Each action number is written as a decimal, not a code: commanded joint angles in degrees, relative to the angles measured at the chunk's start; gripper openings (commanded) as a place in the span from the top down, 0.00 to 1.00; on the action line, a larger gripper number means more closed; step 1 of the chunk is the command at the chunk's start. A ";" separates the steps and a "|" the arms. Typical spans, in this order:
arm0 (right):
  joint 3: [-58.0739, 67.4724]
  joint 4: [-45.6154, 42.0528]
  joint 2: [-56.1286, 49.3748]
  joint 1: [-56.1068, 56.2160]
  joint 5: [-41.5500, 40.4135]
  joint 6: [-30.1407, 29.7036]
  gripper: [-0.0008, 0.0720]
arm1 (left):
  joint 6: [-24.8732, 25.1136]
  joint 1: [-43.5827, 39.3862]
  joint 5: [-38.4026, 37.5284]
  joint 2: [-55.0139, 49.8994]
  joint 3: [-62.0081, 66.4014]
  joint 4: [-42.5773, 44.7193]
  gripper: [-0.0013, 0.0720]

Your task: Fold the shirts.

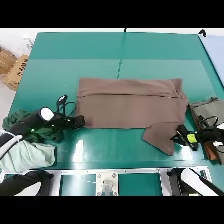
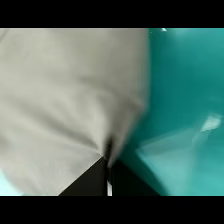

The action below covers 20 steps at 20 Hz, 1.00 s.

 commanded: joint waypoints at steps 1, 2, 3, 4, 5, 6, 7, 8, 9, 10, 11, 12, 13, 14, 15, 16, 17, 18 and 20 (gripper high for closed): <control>1.92 -7.78 5.38 0.39 7.02 5.70 0.96 | -7.28 0.04 -13.62 2.75 4.76 19.80 0.95; 1.92 -9.25 6.78 0.42 8.59 6.47 0.96 | -8.09 0.04 -16.74 4.02 5.38 23.80 0.95; 1.92 -9.27 8.24 0.42 9.99 6.47 0.96 | -7.82 0.04 -19.45 4.79 5.73 24.98 0.95; 1.95 -9.25 9.66 0.42 11.10 7.06 0.96 | -7.43 0.02 -21.55 4.98 5.77 25.05 0.95; 2.08 -9.05 11.13 0.42 12.09 7.32 0.96 | -6.99 0.02 -23.39 4.98 5.77 25.03 0.95; 2.62 -8.81 12.28 0.44 12.46 7.28 0.96 | -6.29 0.02 -24.11 4.98 5.95 24.81 0.95; 3.65 -7.96 12.81 0.61 12.52 7.26 0.96 | -5.75 0.02 -23.89 4.98 6.67 23.80 0.95; 5.31 -5.57 12.79 0.85 12.48 6.38 0.96 | -5.27 0.02 -23.26 4.96 8.07 23.02 0.95; 7.17 -2.78 12.52 1.29 12.07 5.70 0.96 | -4.37 0.02 -22.40 4.87 10.16 22.14 0.95; 9.60 0.00 11.69 2.32 11.17 5.68 0.96 | -4.37 0.02 -21.70 4.39 12.63 22.05 0.95; 12.26 2.16 10.27 3.67 9.99 5.22 0.96 | -4.02 0.02 -21.59 3.04 15.91 22.05 0.95; 15.15 3.85 8.37 5.22 8.70 5.05 0.96 | -3.21 0.02 -21.64 1.07 19.19 22.05 0.95; 18.34 5.22 5.68 7.02 7.26 5.07 0.96 | -2.91 0.02 -21.77 -1.53 22.86 22.01 0.95; 21.57 6.05 2.47 8.57 5.77 5.09 0.96 | -2.67 0.02 -21.75 -4.28 26.18 22.01 0.95; 24.48 6.32 -0.83 9.77 4.39 5.09 0.96 | -1.79 0.02 -21.84 -7.72 29.86 21.86 0.95; 27.54 6.40 -4.76 10.78 3.26 5.11 0.96 | -1.42 0.02 -21.97 -11.10 33.35 21.88 0.95; 30.21 6.47 -8.61 11.45 2.60 5.11 0.96 | -1.22 0.02 -22.05 -14.84 37.05 22.18 0.95; 32.63 6.45 -12.46 12.07 1.92 5.09 0.96 | -1.22 0.04 -22.03 -18.29 40.33 22.58 0.95; 37.20 6.47 -20.41 13.31 -0.59 5.05 0.96 | -1.20 0.02 -21.81 -25.40 47.01 22.69 0.95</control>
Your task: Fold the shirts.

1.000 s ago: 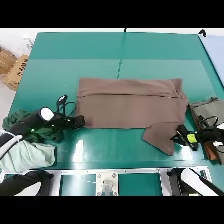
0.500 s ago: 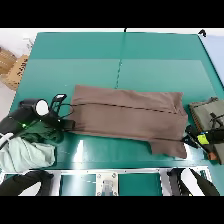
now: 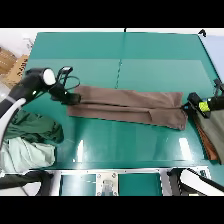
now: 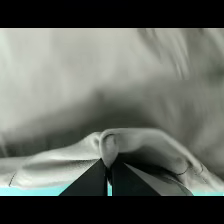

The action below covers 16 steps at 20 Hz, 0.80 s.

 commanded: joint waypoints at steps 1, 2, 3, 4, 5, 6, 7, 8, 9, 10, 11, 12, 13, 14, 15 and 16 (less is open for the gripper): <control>8.72 1.64 -13.14 2.86 -4.85 -0.50 0.96 | 1.03 0.02 -0.13 -12.35 12.37 0.13 0.95; 10.91 1.90 -16.65 3.50 -6.16 -0.55 0.96 | 1.66 0.02 0.22 -15.56 15.41 0.07 0.95; 12.83 1.90 -19.50 3.93 -7.65 -0.55 0.96 | 1.62 0.04 0.92 -17.84 17.97 0.07 0.95; 14.88 1.88 -21.88 4.04 -9.62 -0.79 0.96 | 1.62 0.04 2.45 -19.39 20.26 0.48 0.71; 16.90 1.88 -23.50 4.02 -10.73 -0.76 0.92 | 0.90 0.20 4.92 -20.09 22.10 1.20 0.25; 19.17 1.86 -24.55 3.69 -10.40 -0.94 0.69 | -0.15 0.68 7.08 -20.13 23.56 1.84 0.06; 21.00 1.57 -24.70 2.91 -9.29 -2.43 0.45 | -0.57 1.53 7.28 -20.13 25.51 2.29 0.07; 23.08 1.57 -24.59 1.77 -6.78 -5.46 0.33 | -1.66 2.97 5.73 -20.06 27.93 3.39 0.07; 24.98 1.36 -24.59 0.42 -3.21 -8.11 0.28 | -1.79 4.61 2.84 -20.04 30.18 3.61 0.07; 26.34 0.90 -24.59 -1.44 0.68 -10.82 0.24 | -1.86 6.34 -0.87 -20.04 32.37 3.23 0.07; 26.64 0.02 -24.59 -3.41 3.52 -13.22 0.23 | -1.86 7.78 -4.20 -20.00 33.79 2.86 0.07; 26.32 -0.63 -24.72 -5.25 5.33 -14.75 0.15 | -1.77 8.87 -7.65 -19.93 34.67 2.78 0.07; 25.55 -0.98 -24.87 -7.10 6.43 -15.96 0.14 | -1.75 9.57 -10.45 -19.87 34.95 2.78 0.07; 24.33 -0.87 -25.24 -9.05 6.64 -17.53 0.12 | -1.64 9.73 -12.76 -19.82 34.93 2.84 0.07; 23.04 -0.72 -25.66 -10.47 6.69 -18.93 0.11 | -1.55 9.75 -14.47 -19.82 34.93 2.69 0.07; 21.68 -0.50 -26.53 -11.63 6.67 -20.76 0.10 | -1.46 9.73 -15.41 -19.82 34.93 1.77 0.07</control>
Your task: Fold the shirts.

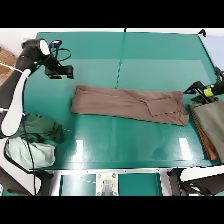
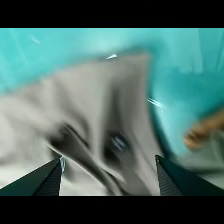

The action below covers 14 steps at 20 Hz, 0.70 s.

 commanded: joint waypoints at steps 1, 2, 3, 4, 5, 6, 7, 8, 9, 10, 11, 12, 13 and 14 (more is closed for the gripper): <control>-2.71 0.00 -2.45 -4.74 2.86 -7.23 0.10 | 0.39 1.22 -6.93 -0.11 1.36 -3.17 0.07; -3.41 0.96 -3.91 -5.20 2.91 -9.07 0.10 | 0.39 1.22 -6.82 -0.11 1.36 -5.68 0.07; -3.56 2.45 -5.40 -5.20 3.02 -10.75 0.10 | 0.39 1.22 -6.43 -0.11 1.36 -7.80 0.07; -3.56 4.87 -6.99 -5.07 3.10 -12.20 0.10 | 0.42 1.22 -5.60 -0.11 1.36 -9.66 0.07; -3.56 7.76 -8.39 -4.90 3.10 -13.55 0.10 | 0.42 1.22 -4.83 -0.11 1.36 -11.52 0.07; -3.56 10.25 -9.57 -4.59 3.06 -14.93 0.10 | 0.44 1.22 -4.33 -0.11 1.36 -12.87 0.07; -3.56 12.00 -10.60 -4.13 3.04 -16.00 0.10 | 0.76 1.22 -4.11 -0.11 1.36 -13.94 0.07; -3.56 12.66 -11.50 -3.61 3.06 -16.06 0.10 | 1.66 1.22 -4.09 -0.11 1.36 -15.28 0.07; -3.56 12.63 -12.04 -2.97 3.15 -16.68 0.10 | 2.10 1.22 -4.13 -0.11 1.36 -16.22 0.07; -3.56 12.66 -12.22 -2.36 3.45 -17.66 0.10 | 2.58 1.22 -4.28 -0.11 1.36 -16.98 0.07; -3.45 12.66 -12.20 -1.88 3.50 -18.34 0.10 | 3.06 1.22 -4.50 -0.11 1.36 -17.68 0.07; -3.10 12.31 -12.20 -1.75 3.50 -18.36 0.10 | 3.19 1.22 -4.66 -0.11 1.36 -18.01 0.07; -2.29 11.17 -12.20 -2.03 3.48 -17.55 0.10 | 3.23 1.22 -5.09 -0.11 1.36 -17.99 0.07; -1.42 9.88 -12.17 -2.93 3.50 -16.09 0.10 | 3.39 1.22 -5.68 -0.11 1.36 -17.99 0.07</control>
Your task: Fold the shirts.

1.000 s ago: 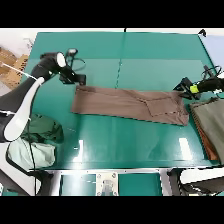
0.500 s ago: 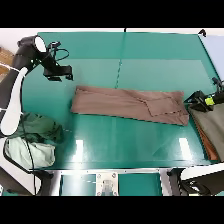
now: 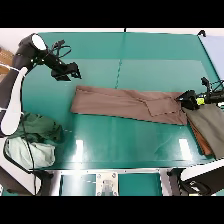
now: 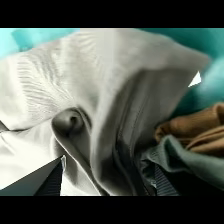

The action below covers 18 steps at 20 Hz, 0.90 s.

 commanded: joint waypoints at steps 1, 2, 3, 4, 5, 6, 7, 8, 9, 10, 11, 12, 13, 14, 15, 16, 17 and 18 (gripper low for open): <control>1.99 -2.82 -0.48 -1.86 -0.70 1.77 0.10 | 0.90 0.07 -1.66 0.00 0.07 -1.70 0.07; 2.45 -2.75 -0.37 -3.58 -0.70 2.45 0.10 | 0.92 0.07 -2.32 0.00 0.07 -1.68 0.07; 2.78 -2.75 -0.24 -5.64 -0.42 2.45 0.10 | 0.92 0.07 -2.75 0.00 0.07 -1.68 0.07; 2.89 -2.75 -0.20 -7.69 -0.04 2.43 0.10 | 0.94 0.07 -2.91 0.00 0.07 -1.68 0.07; 2.86 -2.75 -0.20 -10.05 0.37 2.43 0.10 | 0.94 0.09 -2.80 0.00 0.07 -1.66 0.07; 2.86 -2.75 -0.20 -12.24 0.94 2.43 0.10 | 0.92 0.07 -2.64 0.00 0.07 -1.66 0.07; 2.86 -2.64 -0.20 -14.32 1.29 2.45 0.10 | 0.92 0.07 -2.47 0.00 0.07 -1.68 0.07; 2.86 -2.03 -0.20 -15.72 2.16 2.43 0.10 | 0.90 0.07 -2.19 0.00 0.07 -1.68 0.07; 2.91 -0.57 -0.17 -16.48 3.58 2.36 0.10 | 0.87 0.07 -2.10 0.00 0.07 -1.70 0.07; 3.30 1.42 -0.13 -16.68 5.44 1.99 0.10 | 0.87 0.07 -2.14 0.00 0.07 -1.73 0.07; 4.57 4.13 -0.07 -16.39 8.00 1.53 0.10 | 0.87 0.07 -2.14 0.00 0.07 -1.84 0.07; 6.45 7.13 0.15 -15.98 10.34 1.36 0.10 | 0.87 0.07 -2.19 0.00 0.07 -2.05 0.07; 8.63 9.55 0.92 -15.45 12.00 1.73 0.10 | 0.87 0.07 -2.21 0.00 0.07 -2.14 0.07; 10.51 10.10 2.10 -14.84 13.11 2.84 0.10 | 0.90 0.07 -2.21 0.00 0.07 -2.40 0.07; 12.44 9.81 3.61 -14.19 13.75 4.02 0.10 | 0.92 0.07 -2.25 0.00 0.07 -2.62 0.07; 14.01 9.64 5.01 -13.64 14.12 5.44 0.10 | 0.92 0.07 -2.25 0.00 0.07 -2.82 0.07; 15.54 8.90 6.40 -13.11 14.58 6.69 0.10 | 0.92 0.07 -2.21 0.00 0.07 -2.84 0.07; 16.61 7.28 7.54 -12.66 14.67 7.61 0.10 | 0.94 0.07 -2.14 0.00 0.07 -2.84 0.07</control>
